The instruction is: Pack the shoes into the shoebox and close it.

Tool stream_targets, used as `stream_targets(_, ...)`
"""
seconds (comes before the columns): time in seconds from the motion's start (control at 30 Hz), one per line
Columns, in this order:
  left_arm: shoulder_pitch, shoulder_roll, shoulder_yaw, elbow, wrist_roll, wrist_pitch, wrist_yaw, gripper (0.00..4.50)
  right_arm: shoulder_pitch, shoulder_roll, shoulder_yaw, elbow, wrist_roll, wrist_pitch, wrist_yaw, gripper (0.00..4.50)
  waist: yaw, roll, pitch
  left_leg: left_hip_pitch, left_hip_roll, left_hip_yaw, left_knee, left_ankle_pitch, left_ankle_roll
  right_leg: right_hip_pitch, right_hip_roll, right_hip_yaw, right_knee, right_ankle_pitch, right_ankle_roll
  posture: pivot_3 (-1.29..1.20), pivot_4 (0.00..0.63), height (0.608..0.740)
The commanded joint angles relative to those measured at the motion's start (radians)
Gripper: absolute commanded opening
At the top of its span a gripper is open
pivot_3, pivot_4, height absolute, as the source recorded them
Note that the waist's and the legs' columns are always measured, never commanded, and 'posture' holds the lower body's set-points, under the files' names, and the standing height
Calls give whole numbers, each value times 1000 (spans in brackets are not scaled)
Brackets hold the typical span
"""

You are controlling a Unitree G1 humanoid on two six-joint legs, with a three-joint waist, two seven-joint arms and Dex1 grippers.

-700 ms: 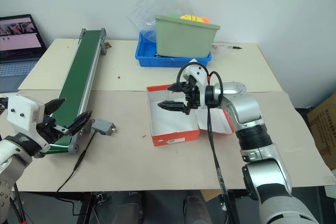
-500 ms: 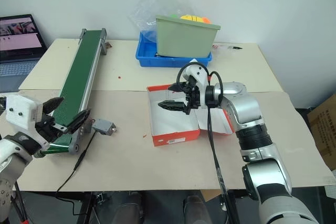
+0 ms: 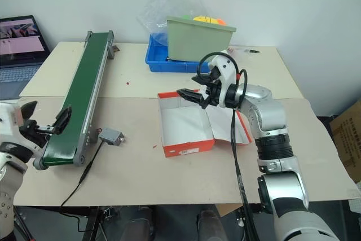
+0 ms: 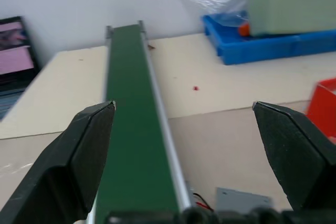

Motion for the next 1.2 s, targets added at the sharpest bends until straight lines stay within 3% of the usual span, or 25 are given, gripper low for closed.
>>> stream_targets(0.03,-16,-16,-4,-10,56,-40,64,4500,-19,-12,-19,-14,-21,-51,-31,4425,1,0,0,0,0,0,0,0,0,0,0,0,0,0,0,0,150,740)
stream_targets(0.43,-49,-79,-97,-33,89,-24,134,4500,-7,4,3,-4,-29,-25,-83,4425,2,0,0,0,0,0,0,0,0,1,0,0,0,0,0,0,150,740)
stream_targets(1.2,-114,-22,-120,46,127,-51,87,4500,28,86,34,-30,-51,-43,-162,4425,2,0,0,0,0,0,0,0,0,0,0,0,1,0,1,0,150,740)
